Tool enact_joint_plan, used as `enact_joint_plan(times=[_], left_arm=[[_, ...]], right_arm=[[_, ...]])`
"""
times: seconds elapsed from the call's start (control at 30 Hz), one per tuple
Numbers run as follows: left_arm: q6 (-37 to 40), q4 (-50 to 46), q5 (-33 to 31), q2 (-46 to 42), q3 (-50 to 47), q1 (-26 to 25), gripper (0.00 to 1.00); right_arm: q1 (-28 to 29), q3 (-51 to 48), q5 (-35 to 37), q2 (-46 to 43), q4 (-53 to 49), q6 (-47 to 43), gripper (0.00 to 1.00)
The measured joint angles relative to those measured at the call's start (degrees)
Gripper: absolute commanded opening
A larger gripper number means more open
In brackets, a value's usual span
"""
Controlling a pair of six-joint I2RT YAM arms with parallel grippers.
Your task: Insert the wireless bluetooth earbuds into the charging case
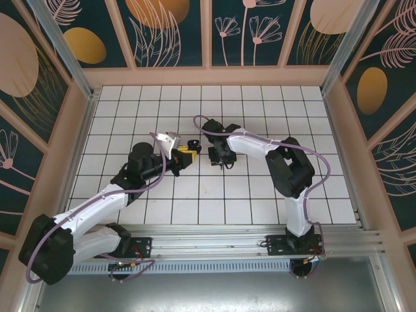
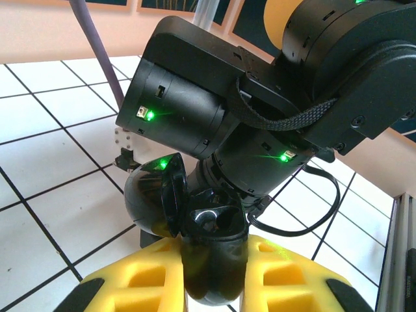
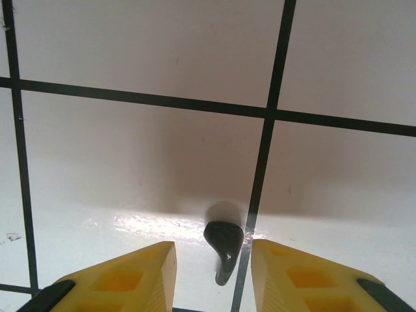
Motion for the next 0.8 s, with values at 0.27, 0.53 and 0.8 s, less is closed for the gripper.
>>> enact_joint_plan(times=[0.27,0.53,0.8], left_arm=[[-0.02,0.04,0.04,0.48,0.0,0.0,0.05],[-0.04,0.09,0.24,0.55,0.0,0.0,0.05],[-0.07,0.7,0.83,1.05,0.0,0.0,0.05]], right_arm=[[0.0,0.0,0.17,0.7,-0.04,0.17,0.32],[0.0,0.15,0.2,2.86,-0.04,0.15,0.28],[-0.02,0.31,0.17,2.95,0.35,0.13,0.18]])
